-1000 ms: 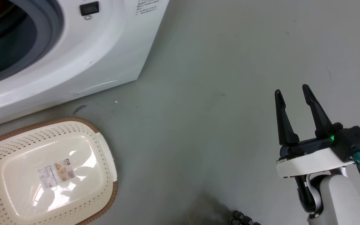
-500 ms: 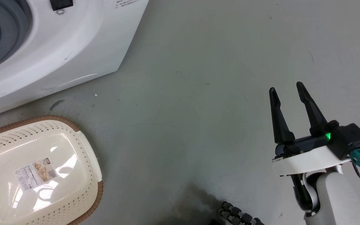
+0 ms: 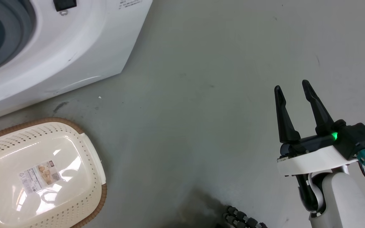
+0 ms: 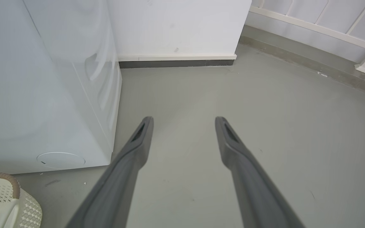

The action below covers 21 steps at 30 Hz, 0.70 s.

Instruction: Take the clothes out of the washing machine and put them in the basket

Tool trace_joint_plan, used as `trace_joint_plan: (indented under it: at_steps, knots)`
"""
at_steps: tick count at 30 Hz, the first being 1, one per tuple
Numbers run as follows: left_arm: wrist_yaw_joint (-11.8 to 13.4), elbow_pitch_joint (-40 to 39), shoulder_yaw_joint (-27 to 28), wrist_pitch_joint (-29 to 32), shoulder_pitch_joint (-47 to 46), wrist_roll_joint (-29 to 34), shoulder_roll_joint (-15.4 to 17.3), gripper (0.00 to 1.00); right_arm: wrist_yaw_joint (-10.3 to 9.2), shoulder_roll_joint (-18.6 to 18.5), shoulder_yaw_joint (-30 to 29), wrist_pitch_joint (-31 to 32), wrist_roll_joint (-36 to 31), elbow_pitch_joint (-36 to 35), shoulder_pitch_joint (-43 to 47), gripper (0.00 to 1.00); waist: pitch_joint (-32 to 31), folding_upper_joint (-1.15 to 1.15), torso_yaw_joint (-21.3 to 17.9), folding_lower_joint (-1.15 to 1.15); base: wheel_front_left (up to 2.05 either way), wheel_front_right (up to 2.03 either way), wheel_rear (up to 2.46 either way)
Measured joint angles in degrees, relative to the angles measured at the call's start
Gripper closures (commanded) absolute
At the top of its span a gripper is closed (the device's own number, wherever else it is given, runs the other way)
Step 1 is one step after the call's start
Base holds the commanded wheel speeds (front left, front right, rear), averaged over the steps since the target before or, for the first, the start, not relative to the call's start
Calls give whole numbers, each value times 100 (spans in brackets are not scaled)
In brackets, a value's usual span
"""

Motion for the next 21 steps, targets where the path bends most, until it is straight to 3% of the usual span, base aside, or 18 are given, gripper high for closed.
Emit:
trace_joint_plan:
  at_steps: [9, 21]
  knots:
    - [339, -254, 81, -1629, 581, -21, -311, 100, 0, 1, -113, -2, -135, -48, 24, 0, -427, 0, 170, 0, 0, 0, 0]
    - [432, 98, 152, -3941, 1631, -254, -884, 100, 0, 2, -292, 87, -461, -66, 299, 0, -1376, 0, 538, -1, 0, 0, 0]
